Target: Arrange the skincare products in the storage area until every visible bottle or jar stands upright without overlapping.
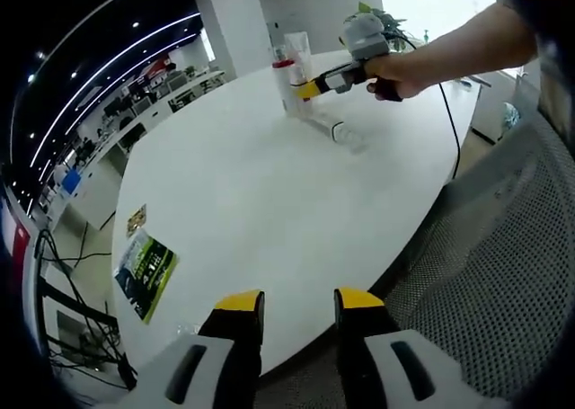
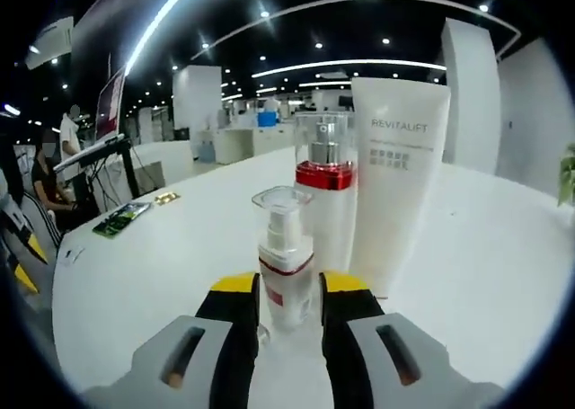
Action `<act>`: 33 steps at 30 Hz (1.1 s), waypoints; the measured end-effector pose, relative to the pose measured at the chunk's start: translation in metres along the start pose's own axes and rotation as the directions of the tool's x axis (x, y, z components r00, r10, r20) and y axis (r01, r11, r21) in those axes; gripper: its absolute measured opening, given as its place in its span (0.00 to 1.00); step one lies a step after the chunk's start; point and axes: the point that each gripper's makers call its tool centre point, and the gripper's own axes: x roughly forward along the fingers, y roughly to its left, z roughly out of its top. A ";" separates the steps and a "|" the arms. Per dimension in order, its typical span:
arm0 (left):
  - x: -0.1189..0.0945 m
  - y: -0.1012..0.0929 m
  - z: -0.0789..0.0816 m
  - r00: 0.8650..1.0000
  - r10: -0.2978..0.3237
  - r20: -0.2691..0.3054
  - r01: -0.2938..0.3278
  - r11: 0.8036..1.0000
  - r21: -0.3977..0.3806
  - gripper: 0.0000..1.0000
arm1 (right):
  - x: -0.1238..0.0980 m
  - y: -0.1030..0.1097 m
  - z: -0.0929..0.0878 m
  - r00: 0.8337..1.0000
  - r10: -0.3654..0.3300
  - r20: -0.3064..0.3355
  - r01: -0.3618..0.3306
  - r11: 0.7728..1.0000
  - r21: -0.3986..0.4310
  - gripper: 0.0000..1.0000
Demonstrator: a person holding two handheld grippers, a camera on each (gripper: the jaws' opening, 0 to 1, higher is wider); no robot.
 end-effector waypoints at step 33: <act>0.001 0.001 -0.005 1.000 0.010 -0.027 -0.009 0.999 0.049 0.27 | 0.009 -0.001 -0.007 0.995 -0.026 -0.097 0.036 0.994 0.098 0.32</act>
